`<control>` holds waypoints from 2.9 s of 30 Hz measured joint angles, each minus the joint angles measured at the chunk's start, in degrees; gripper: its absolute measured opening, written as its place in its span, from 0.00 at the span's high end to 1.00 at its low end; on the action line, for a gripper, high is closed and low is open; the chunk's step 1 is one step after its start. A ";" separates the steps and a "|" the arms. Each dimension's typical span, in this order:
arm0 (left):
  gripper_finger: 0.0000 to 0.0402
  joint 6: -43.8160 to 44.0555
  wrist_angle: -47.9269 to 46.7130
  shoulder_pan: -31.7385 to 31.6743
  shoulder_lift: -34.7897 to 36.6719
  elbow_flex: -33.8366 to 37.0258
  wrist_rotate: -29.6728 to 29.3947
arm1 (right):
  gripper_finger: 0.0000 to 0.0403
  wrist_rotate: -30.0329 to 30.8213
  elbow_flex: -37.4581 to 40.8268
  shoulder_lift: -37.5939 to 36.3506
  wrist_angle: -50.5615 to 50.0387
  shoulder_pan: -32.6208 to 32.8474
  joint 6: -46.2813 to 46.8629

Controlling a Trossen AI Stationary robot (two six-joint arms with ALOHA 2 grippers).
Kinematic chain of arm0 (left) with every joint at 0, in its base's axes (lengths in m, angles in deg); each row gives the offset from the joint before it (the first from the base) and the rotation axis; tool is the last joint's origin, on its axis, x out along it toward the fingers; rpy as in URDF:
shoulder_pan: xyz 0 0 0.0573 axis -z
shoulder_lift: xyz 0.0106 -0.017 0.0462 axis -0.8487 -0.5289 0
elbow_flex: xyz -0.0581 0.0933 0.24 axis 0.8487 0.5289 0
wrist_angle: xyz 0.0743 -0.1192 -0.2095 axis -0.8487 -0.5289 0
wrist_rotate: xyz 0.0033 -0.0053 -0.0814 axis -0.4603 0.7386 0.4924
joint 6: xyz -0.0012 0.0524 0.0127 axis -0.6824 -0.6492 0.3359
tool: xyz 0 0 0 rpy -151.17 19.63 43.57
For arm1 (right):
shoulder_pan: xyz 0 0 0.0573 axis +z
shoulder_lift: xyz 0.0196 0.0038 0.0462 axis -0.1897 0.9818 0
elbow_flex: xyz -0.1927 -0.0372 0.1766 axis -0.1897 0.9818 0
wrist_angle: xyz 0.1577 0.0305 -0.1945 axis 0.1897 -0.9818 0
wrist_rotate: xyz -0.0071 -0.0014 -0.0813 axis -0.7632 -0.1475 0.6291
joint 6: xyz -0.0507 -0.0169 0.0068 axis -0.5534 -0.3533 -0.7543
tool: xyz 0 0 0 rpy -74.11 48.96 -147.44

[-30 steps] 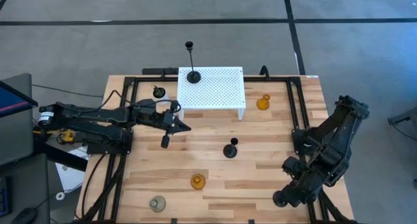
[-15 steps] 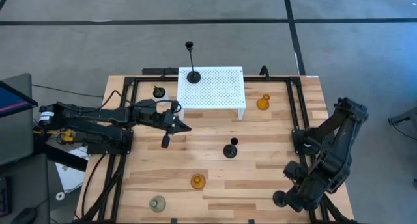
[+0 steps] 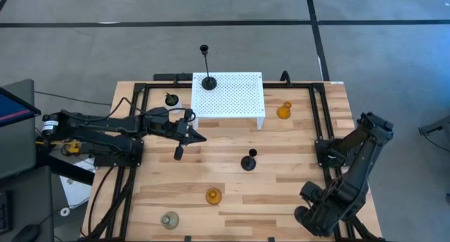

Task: Pick & Place candle stick holders
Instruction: Put the bottom black candle holder on the shelf aligned with the other black candle holder

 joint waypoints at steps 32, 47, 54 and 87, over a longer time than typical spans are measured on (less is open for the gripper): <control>0.97 4.49 -0.01 0.00 0.00 0.00 0.02 | 0.99 2.96 0.09 -4.46 -2.15 -5.89 -12.43; 0.99 7.74 -1.65 2.75 -1.25 -0.47 0.14 | 1.00 4.67 -0.10 -6.55 -0.62 -15.93 -32.68; 0.99 5.72 -2.07 5.79 -3.35 -4.82 0.03 | 1.00 12.32 -5.96 -6.96 -0.30 -18.52 -40.88; 0.99 2.80 -25.70 5.95 -19.71 -29.36 -4.15 | 1.00 17.80 -8.87 -5.21 17.84 -44.02 -91.59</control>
